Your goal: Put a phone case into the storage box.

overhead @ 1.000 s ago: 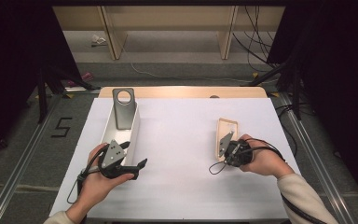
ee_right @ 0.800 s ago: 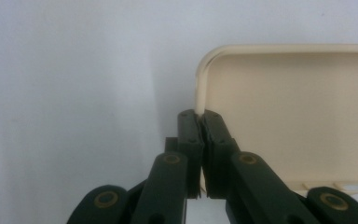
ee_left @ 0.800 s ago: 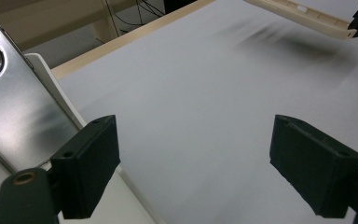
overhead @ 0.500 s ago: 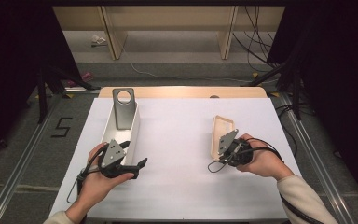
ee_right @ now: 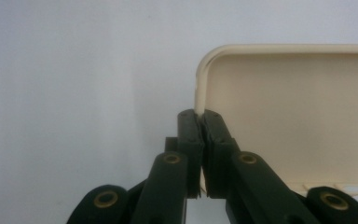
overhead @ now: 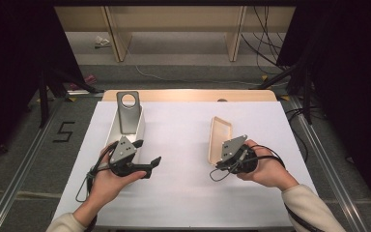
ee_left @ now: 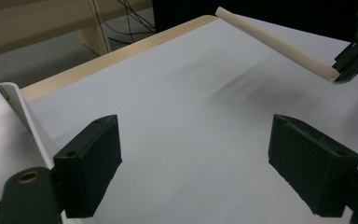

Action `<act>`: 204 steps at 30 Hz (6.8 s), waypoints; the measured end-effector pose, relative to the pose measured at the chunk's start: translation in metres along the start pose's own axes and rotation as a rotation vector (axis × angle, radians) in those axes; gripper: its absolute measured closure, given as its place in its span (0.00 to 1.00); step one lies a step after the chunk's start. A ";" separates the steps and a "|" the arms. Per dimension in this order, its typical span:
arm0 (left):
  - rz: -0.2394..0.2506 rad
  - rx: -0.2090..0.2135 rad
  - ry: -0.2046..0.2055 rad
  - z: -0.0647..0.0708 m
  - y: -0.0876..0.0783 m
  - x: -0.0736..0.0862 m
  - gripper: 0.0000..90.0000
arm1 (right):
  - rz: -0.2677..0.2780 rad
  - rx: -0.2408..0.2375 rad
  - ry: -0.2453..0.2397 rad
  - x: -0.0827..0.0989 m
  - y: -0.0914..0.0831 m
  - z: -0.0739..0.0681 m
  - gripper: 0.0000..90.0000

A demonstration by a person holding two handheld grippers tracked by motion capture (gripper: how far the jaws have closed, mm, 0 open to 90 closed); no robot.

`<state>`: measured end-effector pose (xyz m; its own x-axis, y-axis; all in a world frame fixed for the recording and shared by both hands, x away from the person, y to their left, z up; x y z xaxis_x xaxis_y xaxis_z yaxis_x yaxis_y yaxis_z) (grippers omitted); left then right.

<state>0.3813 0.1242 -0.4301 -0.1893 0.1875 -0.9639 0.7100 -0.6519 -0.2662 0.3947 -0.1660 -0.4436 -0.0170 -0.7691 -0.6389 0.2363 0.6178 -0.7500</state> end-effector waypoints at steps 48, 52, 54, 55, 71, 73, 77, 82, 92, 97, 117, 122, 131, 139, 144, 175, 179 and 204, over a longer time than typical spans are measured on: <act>-0.183 0.105 -0.061 0.027 0.135 -0.063 0.26 | 0.068 -0.006 -0.008 -0.024 0.017 -0.016 0.98; -0.199 0.092 -0.075 0.027 0.146 -0.064 0.28 | 0.069 -0.008 -0.014 -0.026 0.018 -0.017 0.98; -0.209 0.090 -0.087 0.026 0.152 -0.064 0.30 | 0.070 -0.010 -0.020 -0.026 0.019 -0.017 0.98; -0.215 0.089 -0.096 0.026 0.155 -0.064 0.31 | 0.068 -0.010 -0.019 -0.027 0.018 -0.018 0.98; -0.286 0.057 -0.195 0.015 0.172 -0.059 0.62 | 0.078 -0.020 -0.060 -0.034 0.020 -0.024 0.98; -0.290 0.061 -0.201 0.015 0.171 -0.059 0.65 | 0.073 -0.025 -0.060 -0.034 0.020 -0.025 0.98; -0.283 0.062 -0.214 0.016 0.171 -0.060 0.77 | 0.068 -0.030 -0.066 -0.033 0.022 -0.025 0.98; -0.260 0.054 -0.239 0.019 0.168 -0.064 0.83 | 0.048 -0.042 -0.065 -0.031 0.026 -0.027 0.98; -0.224 0.035 -0.178 0.026 0.165 -0.072 0.85 | 0.023 -0.029 -0.064 -0.028 0.030 -0.025 0.98; -0.191 0.037 -0.134 0.032 0.163 -0.077 0.86 | 0.008 -0.011 -0.065 -0.027 0.032 -0.024 0.97; -0.081 0.049 -0.037 0.040 0.158 -0.089 0.89 | 0.030 0.053 -0.048 -0.024 0.033 -0.016 0.83; -0.041 0.051 -0.047 0.034 0.154 -0.088 0.89 | 0.070 0.106 0.005 -0.023 0.027 -0.009 0.74; 0.037 0.063 -0.010 0.021 0.138 -0.095 0.89 | 0.145 0.249 0.143 -0.012 0.008 0.011 0.53; 0.105 0.090 -0.017 0.004 0.120 -0.096 0.89 | 0.203 0.328 0.325 0.009 -0.009 0.025 0.34; 0.130 0.096 -0.019 -0.007 0.109 -0.095 0.89 | 0.214 0.365 0.368 0.019 -0.015 0.028 0.29; 0.242 0.047 -0.005 -0.050 0.068 -0.105 0.89 | 0.385 0.520 0.534 0.046 -0.051 0.037 0.22; 0.259 0.037 -0.008 -0.057 0.062 -0.110 0.89 | 0.396 0.518 0.553 0.049 -0.052 0.036 0.21; 0.311 -0.040 -0.022 -0.115 0.037 -0.124 0.89 | 0.395 0.521 0.568 0.051 -0.051 0.037 0.22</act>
<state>0.5087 0.1615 -0.3195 0.0267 -0.0322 -0.9991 0.7624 -0.6458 0.0412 0.4180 -0.2430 -0.4322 -0.2900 -0.2293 -0.9292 0.7399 0.5621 -0.3696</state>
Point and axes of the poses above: each handheld gripper's, and its own axes: y roughly forward along the jaws, x roughly out of its underside, z roughly to its right, the point moved 5 cm from there along y, roughly forward along the jaws, and after that the axes turned 9 degrees about z, right-handed, at the moved point
